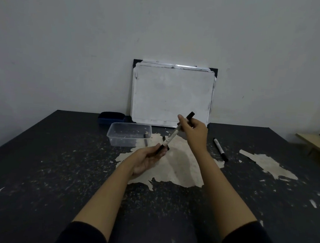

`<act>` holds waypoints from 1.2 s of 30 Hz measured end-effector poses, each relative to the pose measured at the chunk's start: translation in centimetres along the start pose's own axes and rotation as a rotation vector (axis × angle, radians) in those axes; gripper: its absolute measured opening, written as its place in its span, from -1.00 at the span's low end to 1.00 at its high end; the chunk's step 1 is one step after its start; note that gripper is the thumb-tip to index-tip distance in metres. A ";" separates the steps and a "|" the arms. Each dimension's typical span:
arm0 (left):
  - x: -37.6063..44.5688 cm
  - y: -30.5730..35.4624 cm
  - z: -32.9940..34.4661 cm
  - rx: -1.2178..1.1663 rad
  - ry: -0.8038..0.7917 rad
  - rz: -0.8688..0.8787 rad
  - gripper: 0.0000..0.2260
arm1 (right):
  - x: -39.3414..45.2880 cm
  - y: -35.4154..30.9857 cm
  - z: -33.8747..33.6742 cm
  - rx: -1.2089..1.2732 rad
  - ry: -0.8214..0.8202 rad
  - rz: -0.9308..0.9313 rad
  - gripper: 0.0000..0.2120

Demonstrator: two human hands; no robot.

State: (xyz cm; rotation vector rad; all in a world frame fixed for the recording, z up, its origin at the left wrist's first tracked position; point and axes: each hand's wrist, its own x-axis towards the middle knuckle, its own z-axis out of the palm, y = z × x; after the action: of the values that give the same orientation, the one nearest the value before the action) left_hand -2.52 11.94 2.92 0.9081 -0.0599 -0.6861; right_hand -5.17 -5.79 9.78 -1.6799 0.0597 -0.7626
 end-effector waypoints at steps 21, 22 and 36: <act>0.0 4.4 -1.0 0.628 0.531 0.366 -0.73 | -1.7 4.4 -0.6 0.460 0.128 0.707 -0.77; 0.5 4.8 -1.3 0.693 0.607 0.427 -0.71 | -1.9 4.5 -0.5 0.453 0.120 0.710 -0.78; 4.0 6.6 -1.8 1.301 0.861 0.346 -0.65 | -1.9 5.9 -0.2 0.339 0.061 0.708 -0.80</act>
State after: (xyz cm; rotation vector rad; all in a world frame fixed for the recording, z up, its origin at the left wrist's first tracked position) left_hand 4.72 13.73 5.76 2.3100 0.1249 0.2192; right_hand -4.65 -6.66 3.71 -1.1881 0.5119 -0.2623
